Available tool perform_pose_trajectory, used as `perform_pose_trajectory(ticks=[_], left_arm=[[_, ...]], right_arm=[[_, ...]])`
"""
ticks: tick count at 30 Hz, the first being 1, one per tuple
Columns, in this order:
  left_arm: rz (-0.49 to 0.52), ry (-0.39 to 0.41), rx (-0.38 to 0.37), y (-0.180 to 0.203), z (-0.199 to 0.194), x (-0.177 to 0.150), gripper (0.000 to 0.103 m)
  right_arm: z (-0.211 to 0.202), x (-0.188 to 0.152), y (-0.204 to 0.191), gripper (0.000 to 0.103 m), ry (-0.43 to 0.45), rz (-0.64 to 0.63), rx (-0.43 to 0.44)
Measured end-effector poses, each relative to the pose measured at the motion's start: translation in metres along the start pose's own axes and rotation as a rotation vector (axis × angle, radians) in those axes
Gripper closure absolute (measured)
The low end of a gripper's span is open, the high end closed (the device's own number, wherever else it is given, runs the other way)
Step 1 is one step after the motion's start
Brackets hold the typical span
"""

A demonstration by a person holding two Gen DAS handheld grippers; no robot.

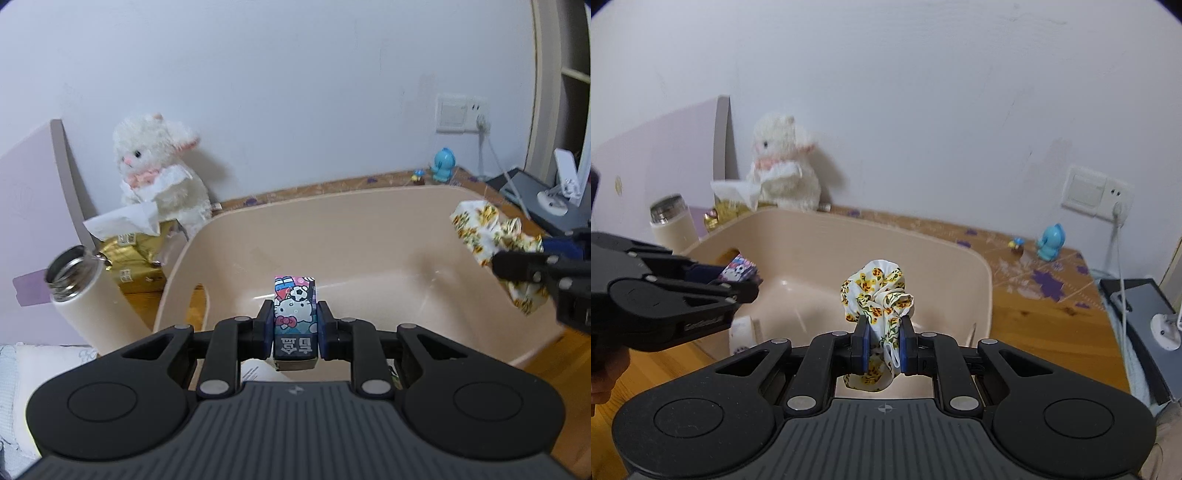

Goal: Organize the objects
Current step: 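Release the scrunchie into the basket with the right tool while the left tool releases the printed box, then grasp the orange cloth with the left tool while the right tool grasps the black cube box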

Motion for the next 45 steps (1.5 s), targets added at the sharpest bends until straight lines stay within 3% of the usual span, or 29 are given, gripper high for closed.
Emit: perform_pose_trajectory(ticks=[10,11,12,13,14,15,17,18,22,24,29,32,37,45], left_arm=[[0.029,-0.13,0.016,0.008,0.048,-0.009,0.078],[0.025,-0.126,0.014,0.008,0.046,-0.009,0.078],[0.032,-0.124,0.016,0.01,0.044,-0.009,0.077],[0.046,-0.112,0.013,0.012,0.04,-0.009,0.076],[0.057,-0.101,0.01,0.014,0.035,-0.009,0.067],[0.066,-0.085,0.011,0.015,0.03,-0.009,0.049],[0.066,-0.043,0.019,0.016,0.017,-0.007,0.029],[0.06,-0.025,0.019,0.015,0.01,-0.007,0.025],[0.052,-0.008,0.01,0.013,-0.012,-0.007,0.023],[0.048,0.008,0.022,0.012,-0.024,-0.011,0.016],[0.031,0.02,0.034,0.004,-0.046,-0.023,0.014],[0.018,0.028,0.038,-0.001,-0.056,-0.029,0.012],[-0.019,0.012,0.0,-0.007,-0.072,-0.044,0.009],[-0.029,-0.024,0.006,-0.005,-0.073,-0.077,0.007]], right_arm=[[0.028,-0.011,-0.004,0.086,-0.087,-0.037,-0.024],[0.027,-0.011,-0.003,0.082,-0.087,-0.038,-0.027],[0.026,-0.01,-0.002,0.069,-0.085,-0.035,-0.019],[0.025,-0.01,-0.002,0.067,-0.08,-0.03,-0.012],[0.022,-0.01,-0.001,0.062,-0.074,-0.027,-0.007],[0.02,-0.009,-0.001,0.055,-0.07,-0.023,-0.006],[0.012,-0.009,0.0,0.046,-0.053,-0.014,-0.011],[0.007,-0.009,0.0,0.044,-0.044,-0.011,-0.011],[-0.015,-0.012,0.002,0.034,-0.014,-0.006,-0.021],[-0.025,-0.015,0.002,0.028,-0.005,-0.002,-0.026],[-0.044,-0.028,-0.001,0.022,0.006,-0.004,-0.039],[-0.052,-0.038,-0.005,0.011,0.0,-0.019,-0.046],[-0.064,-0.056,-0.013,0.008,-0.013,-0.039,-0.045],[-0.057,-0.088,-0.017,0.006,-0.087,-0.04,-0.037]])
Point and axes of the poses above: each gripper's, at about its wrist camera, not at the fingertips, and z roughly the way its jaws point, y to its right, x to its top, the point moved 1 cm from there along z, roughly the way its jaws point, and after that the axes turned 4 degrees about -y, right-handed, at the moved point
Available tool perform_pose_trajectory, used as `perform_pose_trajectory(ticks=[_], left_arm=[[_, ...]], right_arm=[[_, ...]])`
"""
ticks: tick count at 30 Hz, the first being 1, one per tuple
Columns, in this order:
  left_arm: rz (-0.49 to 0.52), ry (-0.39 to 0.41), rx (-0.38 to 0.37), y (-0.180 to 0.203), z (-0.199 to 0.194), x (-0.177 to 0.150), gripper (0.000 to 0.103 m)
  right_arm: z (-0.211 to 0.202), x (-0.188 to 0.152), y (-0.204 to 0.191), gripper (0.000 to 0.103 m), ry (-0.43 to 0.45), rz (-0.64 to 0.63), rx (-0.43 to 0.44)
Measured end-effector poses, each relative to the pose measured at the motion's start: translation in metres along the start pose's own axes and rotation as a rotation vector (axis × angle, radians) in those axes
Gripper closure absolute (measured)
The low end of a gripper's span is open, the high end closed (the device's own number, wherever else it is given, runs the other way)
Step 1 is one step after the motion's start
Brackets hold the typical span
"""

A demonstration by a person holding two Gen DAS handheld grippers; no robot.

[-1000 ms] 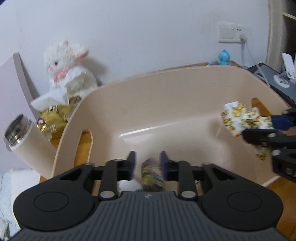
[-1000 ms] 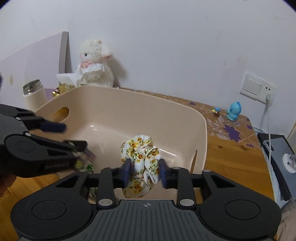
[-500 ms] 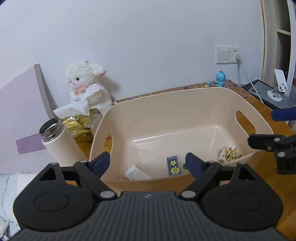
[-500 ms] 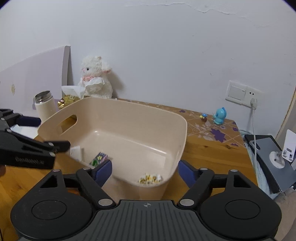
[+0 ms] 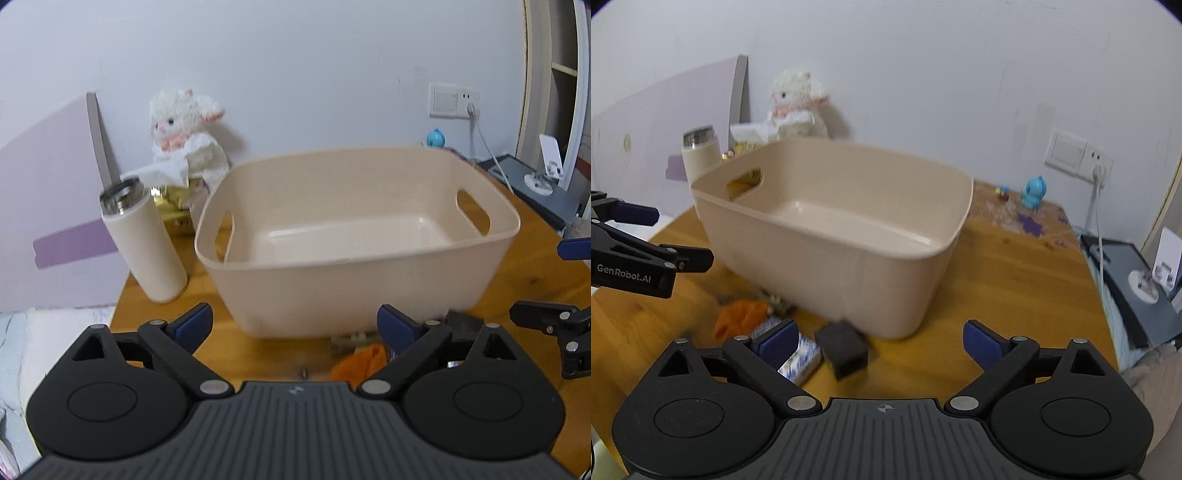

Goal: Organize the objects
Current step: 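Grasp the orange cloth with the left tool while the right tool grasps the black cube box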

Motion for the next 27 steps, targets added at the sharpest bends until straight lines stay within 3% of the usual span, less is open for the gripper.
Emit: perform_pose_trajectory(ticks=[5,12,27], left_arm=[[0.025,-0.033,0.023,0.006,0.012,-0.02,0.007],[0.0,-0.111,-0.007,0.003,0.037,-0.039,0.007],[0.006,-0.179,-0.071,0.003,0.082,-0.044,0.008]], right_arm=[[0.012,-0.016,-0.004,0.006,-0.04,0.006,0.011],[0.036,-0.027,-0.005,0.006,-0.079,-0.007,-0.001],[0.085,-0.025,-0.006,0.012,-0.108,-0.003,0.032]])
Point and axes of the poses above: each gripper's, at about its wrist camera, not at the fingertips, and z roughly the way its jaws point, y to its right, x to its top, the point moved 1 cm from there along z, roughly the way its jaws point, and after that the axes turned 4 degrees about -y, right-handed, at the moved point
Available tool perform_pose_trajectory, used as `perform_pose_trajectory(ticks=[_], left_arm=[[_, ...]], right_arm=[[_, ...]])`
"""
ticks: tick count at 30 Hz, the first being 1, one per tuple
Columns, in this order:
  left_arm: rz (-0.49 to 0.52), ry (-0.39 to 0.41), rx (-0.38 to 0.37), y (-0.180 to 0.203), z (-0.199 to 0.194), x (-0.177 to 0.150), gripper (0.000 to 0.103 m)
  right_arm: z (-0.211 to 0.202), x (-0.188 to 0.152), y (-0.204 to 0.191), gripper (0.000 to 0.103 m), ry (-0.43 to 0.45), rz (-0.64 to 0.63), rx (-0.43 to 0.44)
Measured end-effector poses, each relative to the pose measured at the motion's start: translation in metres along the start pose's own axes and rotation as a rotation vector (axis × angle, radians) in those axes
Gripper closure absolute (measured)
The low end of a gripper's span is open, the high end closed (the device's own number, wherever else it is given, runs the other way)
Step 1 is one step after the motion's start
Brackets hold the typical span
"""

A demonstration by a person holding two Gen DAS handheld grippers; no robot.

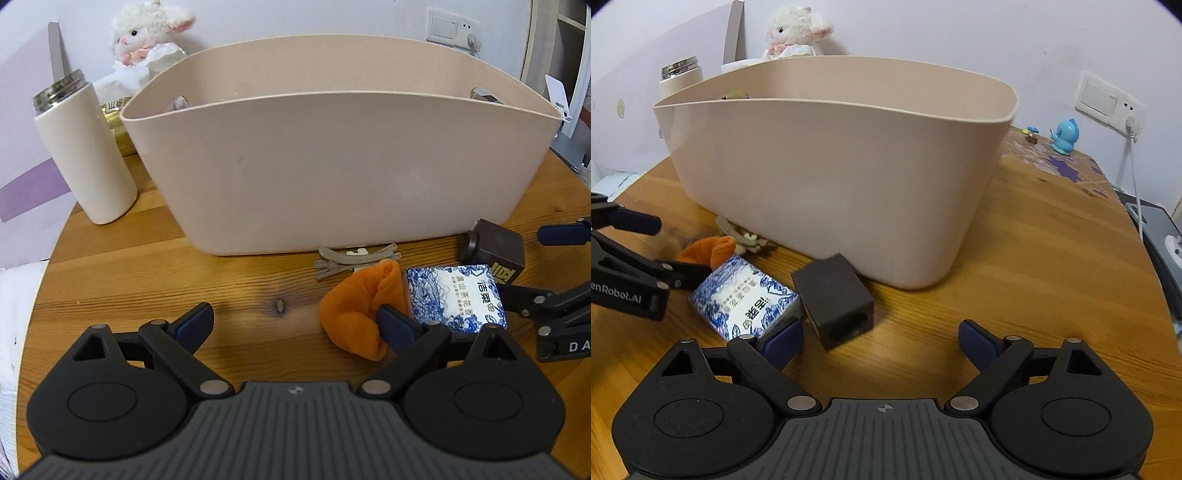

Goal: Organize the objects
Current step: 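Grasp the orange cloth with the left tool while the right tool grasps the black cube box, then drop the orange cloth into the basket with the left tool while the right tool drops the black cube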

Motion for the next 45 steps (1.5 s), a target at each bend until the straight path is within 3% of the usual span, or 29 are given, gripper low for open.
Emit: perform_pose_trajectory(ticks=[7,10,12,13,15,21,32,45], left_arm=[[-0.016,0.011,-0.062,-0.003,0.004,0.003,0.027],[-0.019,0.023,-0.087,-0.002,0.003,0.001,0.037],[-0.014,0.029,-0.095,0.0,0.001,0.0,0.05],[-0.015,0.03,-0.096,0.001,0.0,0.0,0.054],[-0.016,0.03,-0.107,0.003,-0.002,0.0,0.073],[-0.005,0.029,-0.1,0.007,-0.006,-0.003,0.091],[-0.018,0.032,-0.111,-0.002,-0.024,-0.017,0.094],[-0.023,0.153,-0.093,-0.018,-0.082,-0.015,0.094]], right_arm=[[0.004,0.003,-0.005,0.026,0.018,0.017,0.031],[0.002,0.005,-0.009,0.042,0.023,0.013,0.04],[-0.002,0.005,-0.014,0.061,0.027,-0.002,0.051],[-0.003,0.005,-0.017,0.066,0.029,-0.012,0.057],[-0.005,0.004,-0.023,0.07,0.03,-0.033,0.047],[-0.013,0.0,-0.027,0.074,0.025,-0.035,0.038],[-0.049,-0.011,-0.025,0.074,0.084,-0.017,0.009],[-0.11,-0.003,-0.023,0.074,0.221,-0.011,-0.026]])
Point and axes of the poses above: each gripper's, at about its wrist camera, not at the fingertips, and z roughly the way its jaws point, y to its right, x to its top, the point moved 1 cm from there along z, roughly the way its jaws point, and after that the axes turned 4 degrees about -y, right-handed, at the moved point
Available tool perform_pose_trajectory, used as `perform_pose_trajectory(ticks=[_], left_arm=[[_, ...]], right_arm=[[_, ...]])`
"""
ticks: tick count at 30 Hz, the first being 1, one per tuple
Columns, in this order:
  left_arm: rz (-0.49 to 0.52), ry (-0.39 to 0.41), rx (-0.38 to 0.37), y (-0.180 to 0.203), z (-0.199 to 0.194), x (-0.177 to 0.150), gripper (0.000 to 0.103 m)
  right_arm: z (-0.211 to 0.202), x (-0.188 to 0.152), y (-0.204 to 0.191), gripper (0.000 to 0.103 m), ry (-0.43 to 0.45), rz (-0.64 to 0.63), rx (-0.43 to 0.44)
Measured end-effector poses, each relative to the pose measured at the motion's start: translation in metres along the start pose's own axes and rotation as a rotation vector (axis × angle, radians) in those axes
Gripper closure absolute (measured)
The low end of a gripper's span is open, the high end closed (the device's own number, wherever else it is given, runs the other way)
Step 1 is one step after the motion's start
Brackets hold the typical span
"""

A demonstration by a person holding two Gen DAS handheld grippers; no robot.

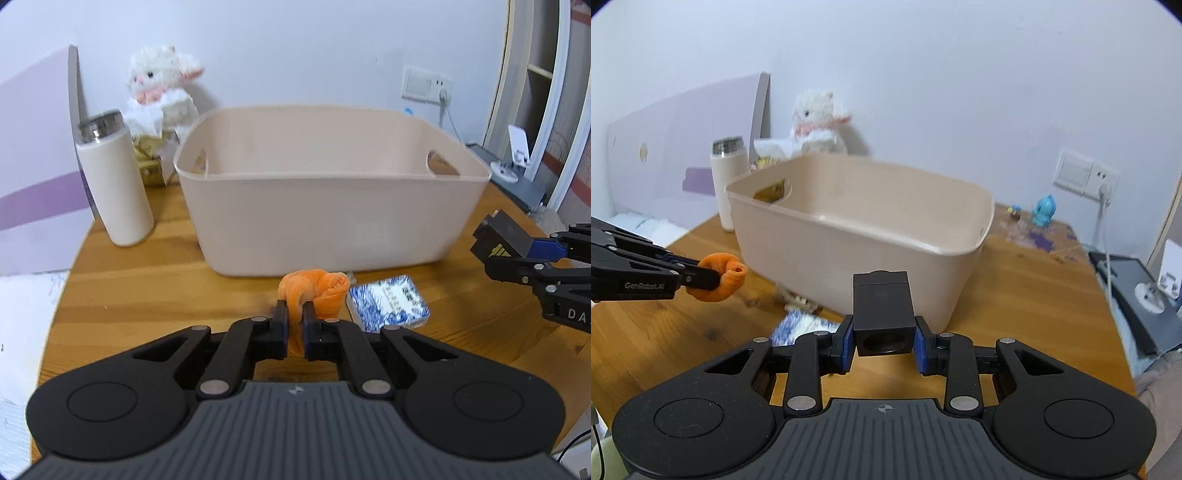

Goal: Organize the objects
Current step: 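Drop the orange cloth into the basket with the left tool while the right tool drops the black cube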

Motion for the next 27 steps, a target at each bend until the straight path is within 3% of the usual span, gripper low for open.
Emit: perform_pose_trajectory(ticks=[14,20,27], left_arm=[[0.012,0.167,0.049,0.002,-0.035,0.054,0.094],[0.023,0.182,0.061,0.008,-0.017,0.085,0.094],[0.022,0.119,0.102,0.016,0.034,0.114,0.094]], right_arm=[[-0.015,0.05,0.025,0.074,0.142,0.028,-0.04],[0.006,0.075,0.034,0.074,0.149,0.027,-0.037],[0.049,0.086,0.036,0.074,0.082,0.015,-0.018]])
Point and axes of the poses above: each gripper's, at about its wrist camera, not at the fingertips, and z roughly the way its jaws point, y to its right, x to its top, the point moved 1 cm from there along z, roughly the way its jaws point, and after that the axes turned 4 degrees about -y, right-handed, at the moved point
